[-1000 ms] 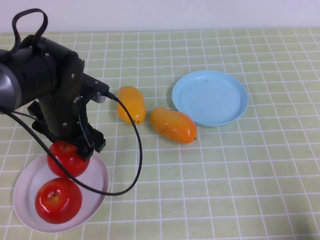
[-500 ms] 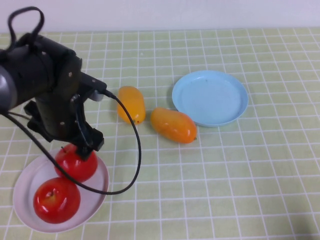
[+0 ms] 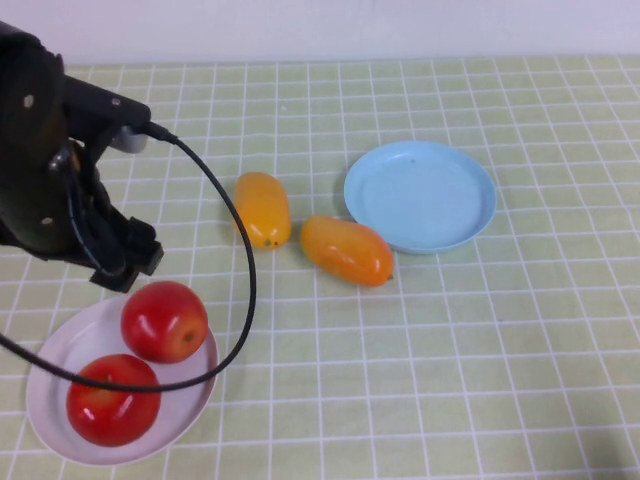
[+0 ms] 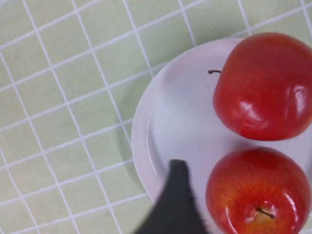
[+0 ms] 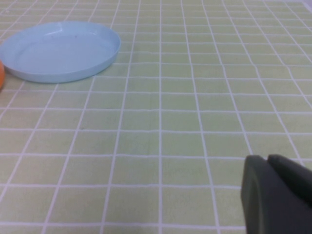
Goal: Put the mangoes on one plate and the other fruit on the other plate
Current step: Put one type of fruit in the left plate, then put another type of fruit in the right plate
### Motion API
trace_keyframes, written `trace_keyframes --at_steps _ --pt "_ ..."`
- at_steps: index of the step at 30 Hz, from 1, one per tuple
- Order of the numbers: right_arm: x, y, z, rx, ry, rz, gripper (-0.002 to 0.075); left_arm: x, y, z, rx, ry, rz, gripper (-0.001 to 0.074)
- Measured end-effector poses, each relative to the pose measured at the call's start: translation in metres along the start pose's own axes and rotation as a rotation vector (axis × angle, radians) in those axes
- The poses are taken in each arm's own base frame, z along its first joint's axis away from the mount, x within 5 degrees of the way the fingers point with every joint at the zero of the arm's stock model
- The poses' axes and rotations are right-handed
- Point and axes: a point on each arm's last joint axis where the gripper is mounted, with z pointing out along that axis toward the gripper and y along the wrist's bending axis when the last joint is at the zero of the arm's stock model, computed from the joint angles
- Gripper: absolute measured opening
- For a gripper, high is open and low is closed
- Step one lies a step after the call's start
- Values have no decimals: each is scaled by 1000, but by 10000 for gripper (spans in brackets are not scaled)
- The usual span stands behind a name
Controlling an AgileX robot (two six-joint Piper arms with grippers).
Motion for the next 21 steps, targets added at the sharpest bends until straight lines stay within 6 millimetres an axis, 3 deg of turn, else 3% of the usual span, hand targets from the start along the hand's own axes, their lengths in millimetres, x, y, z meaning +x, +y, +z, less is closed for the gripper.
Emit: trace_keyframes --at_steps 3,6,8,16,21 --pt "0 0 0 0 0 0 -17 11 0 -6 10 -24 -12 389" --pt "0 0 0 0 0 0 -17 29 2 -20 15 -126 -34 127" --pt "0 0 0 0 0 0 -17 45 3 -28 18 -186 -57 55" --pt "0 0 0 0 0 0 -17 113 1 -43 61 -422 -143 6" --pt "0 0 0 0 0 0 -17 155 -5 -38 118 -566 -222 4"
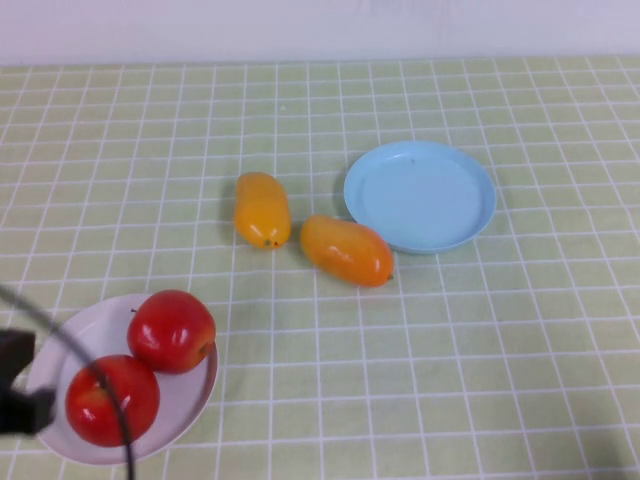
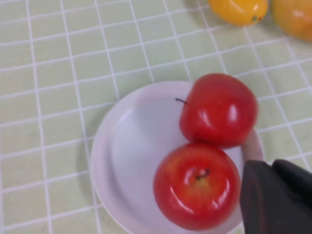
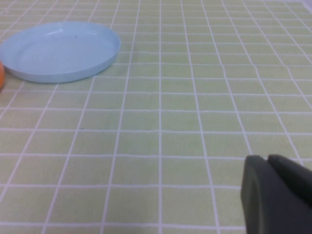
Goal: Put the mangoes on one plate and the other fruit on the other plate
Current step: Put another type of fruit in the right plate
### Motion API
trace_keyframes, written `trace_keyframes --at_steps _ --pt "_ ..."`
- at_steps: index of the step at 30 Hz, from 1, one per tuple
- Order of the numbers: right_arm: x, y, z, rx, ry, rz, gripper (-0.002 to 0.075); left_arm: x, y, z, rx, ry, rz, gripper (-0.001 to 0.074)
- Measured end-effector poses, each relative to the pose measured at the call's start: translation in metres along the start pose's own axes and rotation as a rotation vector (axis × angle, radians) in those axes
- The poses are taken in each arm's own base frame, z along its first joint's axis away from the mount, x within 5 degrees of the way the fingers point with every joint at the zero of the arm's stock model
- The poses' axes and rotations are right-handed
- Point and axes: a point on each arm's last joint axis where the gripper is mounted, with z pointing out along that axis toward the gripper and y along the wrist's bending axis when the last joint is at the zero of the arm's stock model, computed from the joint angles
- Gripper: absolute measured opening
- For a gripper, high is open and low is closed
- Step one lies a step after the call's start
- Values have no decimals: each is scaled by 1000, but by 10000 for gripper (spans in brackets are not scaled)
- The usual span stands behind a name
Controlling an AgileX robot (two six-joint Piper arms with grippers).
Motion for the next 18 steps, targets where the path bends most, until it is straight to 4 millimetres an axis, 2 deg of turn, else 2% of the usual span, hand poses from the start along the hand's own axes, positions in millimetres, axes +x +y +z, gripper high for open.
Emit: trace_keyframes --at_steps 5,8,14,18 --pt "0 0 0 0 0 0 -17 33 4 -12 14 -57 -39 4" --pt "0 0 0 0 0 0 -17 41 6 -17 11 -70 -43 4" --pt "0 0 0 0 0 0 -17 35 5 -22 32 -157 -38 4" --pt "0 0 0 0 0 0 -17 27 3 -20 45 -356 46 4"
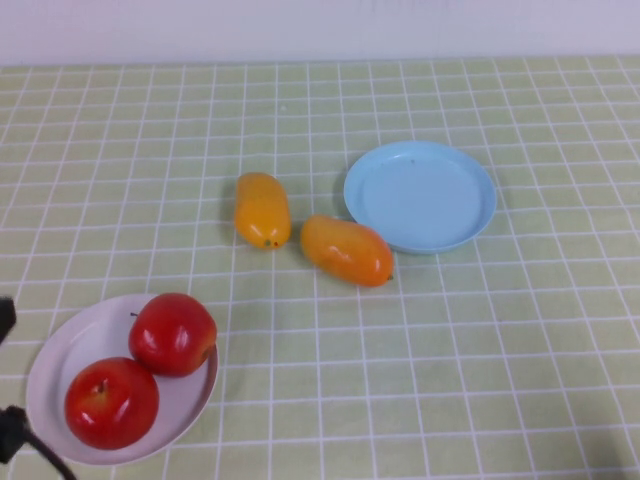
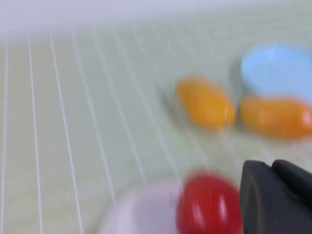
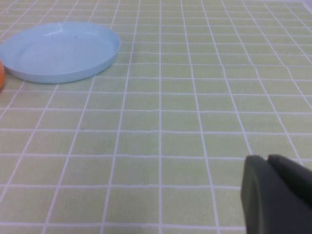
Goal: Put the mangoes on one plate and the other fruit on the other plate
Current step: Put another type of fruit in the right plate
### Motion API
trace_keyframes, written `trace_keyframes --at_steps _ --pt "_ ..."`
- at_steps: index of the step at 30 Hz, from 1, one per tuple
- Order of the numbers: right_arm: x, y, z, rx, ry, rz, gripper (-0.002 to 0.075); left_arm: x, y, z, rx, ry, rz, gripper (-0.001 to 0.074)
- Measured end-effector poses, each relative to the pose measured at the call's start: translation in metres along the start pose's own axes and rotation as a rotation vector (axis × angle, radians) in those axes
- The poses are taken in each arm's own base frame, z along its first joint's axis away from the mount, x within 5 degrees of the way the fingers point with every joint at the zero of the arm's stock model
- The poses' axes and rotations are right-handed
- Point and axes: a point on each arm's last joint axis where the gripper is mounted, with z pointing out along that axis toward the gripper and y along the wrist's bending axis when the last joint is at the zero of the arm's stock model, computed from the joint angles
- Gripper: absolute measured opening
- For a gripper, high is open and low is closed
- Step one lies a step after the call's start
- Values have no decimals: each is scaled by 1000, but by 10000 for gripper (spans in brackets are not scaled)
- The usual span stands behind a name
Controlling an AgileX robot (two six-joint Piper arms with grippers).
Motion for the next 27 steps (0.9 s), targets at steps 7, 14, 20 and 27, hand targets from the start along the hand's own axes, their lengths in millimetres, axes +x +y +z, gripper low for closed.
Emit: trace_keyframes --at_steps 7,14,20,27 --pt "0 0 0 0 0 0 -17 22 -1 -12 -4 -383 116 4" --pt "0 0 0 0 0 0 -17 67 9 -22 -221 -493 90 4" --pt "0 0 0 0 -2 0 -17 102 16 -9 -339 -414 51 4" --pt "0 0 0 0 -2 0 -17 123 17 1 -327 -288 -1 4"
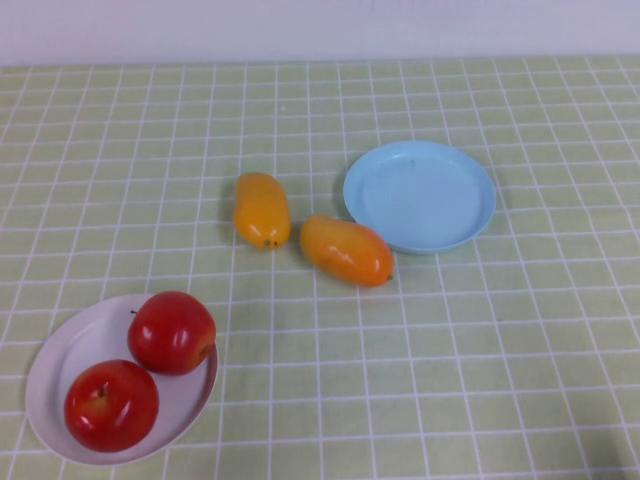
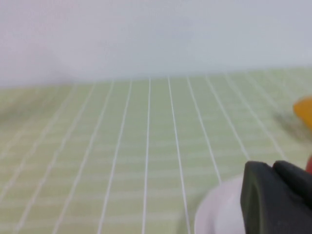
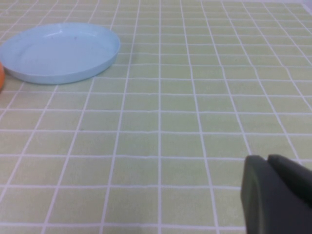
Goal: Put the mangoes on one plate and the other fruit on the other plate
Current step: Put another type of fruit in the right plate
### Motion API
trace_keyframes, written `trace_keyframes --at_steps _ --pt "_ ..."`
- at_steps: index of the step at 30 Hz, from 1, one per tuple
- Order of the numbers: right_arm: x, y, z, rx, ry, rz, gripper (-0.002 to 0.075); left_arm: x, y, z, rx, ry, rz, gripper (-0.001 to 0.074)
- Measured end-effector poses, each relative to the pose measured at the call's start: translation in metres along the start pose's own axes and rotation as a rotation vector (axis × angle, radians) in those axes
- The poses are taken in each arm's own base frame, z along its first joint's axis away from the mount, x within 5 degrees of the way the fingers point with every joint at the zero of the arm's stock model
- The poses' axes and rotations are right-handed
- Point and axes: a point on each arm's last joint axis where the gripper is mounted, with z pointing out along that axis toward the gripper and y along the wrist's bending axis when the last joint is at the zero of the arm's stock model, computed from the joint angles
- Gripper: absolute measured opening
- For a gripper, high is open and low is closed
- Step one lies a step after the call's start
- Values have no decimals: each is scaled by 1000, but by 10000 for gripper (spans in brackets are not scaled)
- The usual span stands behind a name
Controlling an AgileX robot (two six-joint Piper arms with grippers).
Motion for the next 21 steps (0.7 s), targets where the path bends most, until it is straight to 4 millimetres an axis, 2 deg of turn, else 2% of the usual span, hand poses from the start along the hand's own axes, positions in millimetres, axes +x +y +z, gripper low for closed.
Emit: trace_keyframes --at_steps 8,21 --pt "0 0 0 0 0 0 -17 23 -1 -3 15 245 -2 4" --pt "0 0 0 0 0 0 -17 24 -2 -3 16 256 -2 4"
